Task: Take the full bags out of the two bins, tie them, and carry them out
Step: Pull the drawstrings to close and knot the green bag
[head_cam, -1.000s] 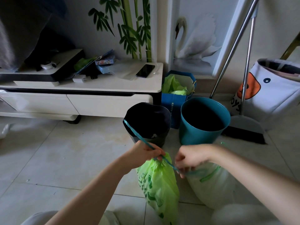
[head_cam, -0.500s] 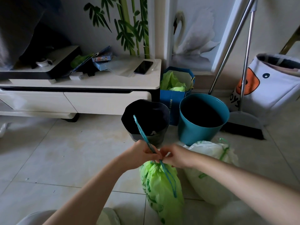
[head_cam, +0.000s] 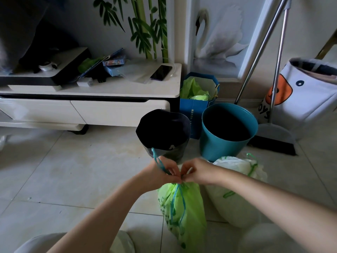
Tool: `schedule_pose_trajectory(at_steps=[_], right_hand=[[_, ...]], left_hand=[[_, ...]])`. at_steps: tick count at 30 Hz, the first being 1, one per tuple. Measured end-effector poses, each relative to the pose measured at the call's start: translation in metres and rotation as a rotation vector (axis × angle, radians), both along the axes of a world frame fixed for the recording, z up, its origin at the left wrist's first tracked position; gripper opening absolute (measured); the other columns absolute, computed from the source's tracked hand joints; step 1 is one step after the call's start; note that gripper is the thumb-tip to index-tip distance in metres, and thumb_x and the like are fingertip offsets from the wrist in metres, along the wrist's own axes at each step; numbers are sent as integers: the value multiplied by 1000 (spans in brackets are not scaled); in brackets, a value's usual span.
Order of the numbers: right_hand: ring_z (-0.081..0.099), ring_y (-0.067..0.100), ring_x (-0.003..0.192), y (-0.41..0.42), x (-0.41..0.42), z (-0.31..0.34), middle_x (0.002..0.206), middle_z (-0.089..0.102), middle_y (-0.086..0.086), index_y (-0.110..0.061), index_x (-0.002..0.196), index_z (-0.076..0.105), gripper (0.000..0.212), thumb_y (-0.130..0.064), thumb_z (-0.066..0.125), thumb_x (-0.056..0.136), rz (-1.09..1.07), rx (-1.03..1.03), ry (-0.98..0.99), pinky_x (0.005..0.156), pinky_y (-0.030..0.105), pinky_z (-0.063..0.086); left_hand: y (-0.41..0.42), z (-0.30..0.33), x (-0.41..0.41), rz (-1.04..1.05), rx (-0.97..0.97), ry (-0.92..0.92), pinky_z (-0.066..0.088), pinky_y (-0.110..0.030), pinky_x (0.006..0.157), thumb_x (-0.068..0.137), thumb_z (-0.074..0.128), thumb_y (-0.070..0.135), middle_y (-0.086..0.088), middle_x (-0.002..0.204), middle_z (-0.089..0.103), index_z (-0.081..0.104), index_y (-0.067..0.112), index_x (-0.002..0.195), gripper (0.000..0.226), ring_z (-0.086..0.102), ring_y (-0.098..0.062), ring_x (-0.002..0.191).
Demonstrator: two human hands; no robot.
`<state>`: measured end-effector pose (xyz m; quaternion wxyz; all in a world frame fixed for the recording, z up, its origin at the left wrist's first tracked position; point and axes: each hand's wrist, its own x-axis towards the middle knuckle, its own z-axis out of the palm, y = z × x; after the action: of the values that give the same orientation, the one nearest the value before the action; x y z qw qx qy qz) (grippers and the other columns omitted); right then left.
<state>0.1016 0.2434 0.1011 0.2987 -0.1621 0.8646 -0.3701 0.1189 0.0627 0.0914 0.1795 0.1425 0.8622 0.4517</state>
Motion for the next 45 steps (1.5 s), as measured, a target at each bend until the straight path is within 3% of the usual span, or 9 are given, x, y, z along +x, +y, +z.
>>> schedule_pose_trajectory(at_steps=[4,11,14,18,22,27,31,36,45], right_hand=[[55,10,76,0,0,1,82,63,1,-7,92,69,19,-19,71,77,-16,-12,-12,63,20,40],[52,5,70,0,-1,0,79,61,0,-7,86,69,14,-16,73,76,-36,-35,-34,58,11,37],[52,5,68,-1,-3,0,79,62,1,-10,85,70,7,-14,70,79,-31,-32,-51,61,17,40],[53,8,62,-2,-4,-1,69,58,-1,-16,71,65,17,-12,58,86,-6,-25,-170,51,14,45],[59,8,63,-3,-4,-9,70,59,-7,-18,85,61,9,-13,57,91,-68,-34,-177,50,15,48],[61,7,70,-2,-5,-11,84,65,-5,-17,114,65,27,-14,63,88,-22,-97,-120,56,18,50],[60,8,73,0,-9,-13,84,65,-4,-12,107,68,21,-15,66,85,-75,-127,-142,59,20,49],[60,5,73,2,-9,-12,78,64,-9,-25,89,66,8,-19,68,84,-92,-168,-194,62,17,48],[55,-5,54,2,-12,-11,56,65,-16,-27,75,73,7,-21,75,77,-125,-214,-185,56,17,43]], left_hand=[[5,1,0,75,35,55,45,-23,54,67,81,3,9,64,59,56,25,66,33,54,-4,56],[3,-6,3,46,-6,133,45,-14,54,68,79,4,21,59,62,67,17,73,18,57,1,57],[-1,-8,2,-9,-122,286,46,-20,55,70,74,15,23,62,59,60,22,76,17,56,-2,60],[1,-1,10,-60,-355,628,35,-27,62,70,48,12,3,65,57,57,15,74,10,51,-29,59],[5,2,13,-18,-370,766,36,-27,64,73,50,7,3,61,50,50,13,72,6,42,-26,53],[3,-2,12,-14,-369,733,43,-33,66,79,64,11,3,62,51,47,12,74,18,43,-26,55],[-1,-3,9,24,-338,678,46,-36,57,76,65,15,1,63,56,49,13,79,16,46,-29,58],[-4,-5,8,8,-257,582,48,-37,55,81,62,19,3,71,58,48,19,84,15,52,-24,64],[-6,1,2,186,-40,193,49,-19,56,69,81,10,7,65,66,66,15,69,16,61,-3,61]])
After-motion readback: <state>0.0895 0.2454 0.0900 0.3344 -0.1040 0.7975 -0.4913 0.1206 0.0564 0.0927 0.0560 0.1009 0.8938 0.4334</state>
